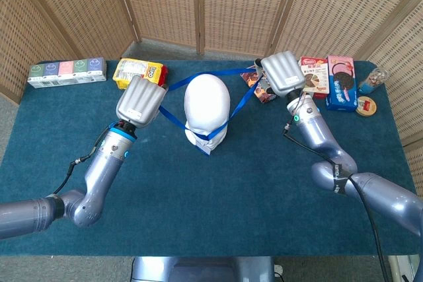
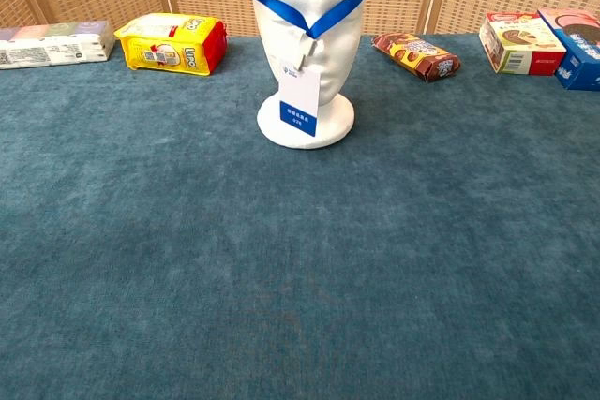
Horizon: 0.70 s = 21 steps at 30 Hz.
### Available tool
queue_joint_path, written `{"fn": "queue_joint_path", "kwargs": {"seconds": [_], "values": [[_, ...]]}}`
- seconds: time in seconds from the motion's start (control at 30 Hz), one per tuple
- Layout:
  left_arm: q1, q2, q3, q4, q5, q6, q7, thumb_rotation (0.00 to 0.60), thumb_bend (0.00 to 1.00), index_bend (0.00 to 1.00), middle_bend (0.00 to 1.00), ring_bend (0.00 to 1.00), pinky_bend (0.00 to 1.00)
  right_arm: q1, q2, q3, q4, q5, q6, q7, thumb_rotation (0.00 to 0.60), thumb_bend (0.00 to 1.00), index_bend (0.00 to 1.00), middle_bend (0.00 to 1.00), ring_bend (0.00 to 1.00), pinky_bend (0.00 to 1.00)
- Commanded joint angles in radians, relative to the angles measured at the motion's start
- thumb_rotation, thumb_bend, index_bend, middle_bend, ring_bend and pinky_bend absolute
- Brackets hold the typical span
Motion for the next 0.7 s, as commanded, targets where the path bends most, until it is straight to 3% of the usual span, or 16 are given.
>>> {"fn": "queue_joint_path", "kwargs": {"seconds": [0.03, 0.37, 0.7], "values": [[-0.002, 0.001, 0.003, -0.003, -0.005, 0.009, 0.006, 0.534, 0.22, 0.58, 0.95, 0.87, 0.81, 0.0, 0.0, -0.001, -0.001, 0.002, 0.0, -0.001, 0.6, 0.38, 0.55, 0.97, 1.0, 1.0], [-0.006, 0.006, 0.012, -0.007, -0.017, 0.019, 0.012, 0.471, 0.18, 0.57, 0.87, 0.78, 0.8, 0.001, 0.011, 0.0, -0.013, 0.014, -0.004, -0.005, 0.598, 0.37, 0.52, 0.97, 1.0, 1.0], [-0.009, 0.015, 0.023, -0.021, -0.041, 0.026, 0.028, 0.414, 0.11, 0.53, 0.69, 0.6, 0.71, 0.001, 0.018, -0.001, -0.027, 0.029, -0.008, -0.013, 0.544, 0.32, 0.49, 0.97, 1.0, 1.0]]}}
